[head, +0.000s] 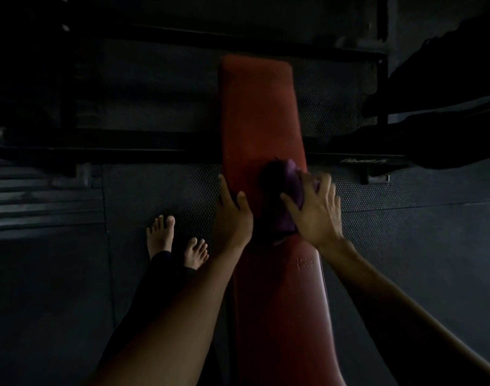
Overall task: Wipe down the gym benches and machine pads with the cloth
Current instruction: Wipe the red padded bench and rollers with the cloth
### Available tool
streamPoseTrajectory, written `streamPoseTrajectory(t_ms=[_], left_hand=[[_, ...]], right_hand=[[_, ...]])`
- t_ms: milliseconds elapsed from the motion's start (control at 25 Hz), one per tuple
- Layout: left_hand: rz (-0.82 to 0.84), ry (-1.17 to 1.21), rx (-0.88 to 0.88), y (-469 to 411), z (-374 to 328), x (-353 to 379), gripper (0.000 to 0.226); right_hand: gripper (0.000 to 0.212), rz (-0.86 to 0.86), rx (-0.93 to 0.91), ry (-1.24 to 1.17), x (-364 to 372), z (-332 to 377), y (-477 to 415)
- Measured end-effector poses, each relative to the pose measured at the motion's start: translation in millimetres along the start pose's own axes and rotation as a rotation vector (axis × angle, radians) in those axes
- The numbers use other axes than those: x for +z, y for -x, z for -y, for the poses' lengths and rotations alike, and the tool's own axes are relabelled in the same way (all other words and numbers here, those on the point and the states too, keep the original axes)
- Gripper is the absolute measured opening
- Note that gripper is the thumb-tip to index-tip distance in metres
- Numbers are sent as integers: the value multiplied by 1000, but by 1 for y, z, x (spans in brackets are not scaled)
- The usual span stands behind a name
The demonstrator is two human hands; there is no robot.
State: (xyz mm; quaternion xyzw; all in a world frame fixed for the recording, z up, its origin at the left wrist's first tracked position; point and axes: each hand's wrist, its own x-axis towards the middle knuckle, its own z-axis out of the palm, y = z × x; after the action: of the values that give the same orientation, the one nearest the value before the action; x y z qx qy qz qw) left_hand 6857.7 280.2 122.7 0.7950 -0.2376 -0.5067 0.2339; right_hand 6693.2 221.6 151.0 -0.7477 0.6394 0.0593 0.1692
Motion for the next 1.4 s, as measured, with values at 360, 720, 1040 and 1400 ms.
streamPoseTrajectory(t_ms=[360, 720, 1040, 1400], left_hand=[[-126, -138, -34, -32, -28, 8, 64], [-190, -121, -24, -36, -27, 16, 62], [-189, -141, -48, -35, -32, 15, 62], [-231, -142, 0, -34, -28, 17, 60]], right_hand=[[85, 9, 182, -173, 13, 29, -15], [103, 48, 408, -294, 20, 32, -113], [93, 7, 264, -268, 7, 16, -62], [74, 90, 21, -148, 22, 60, -148]])
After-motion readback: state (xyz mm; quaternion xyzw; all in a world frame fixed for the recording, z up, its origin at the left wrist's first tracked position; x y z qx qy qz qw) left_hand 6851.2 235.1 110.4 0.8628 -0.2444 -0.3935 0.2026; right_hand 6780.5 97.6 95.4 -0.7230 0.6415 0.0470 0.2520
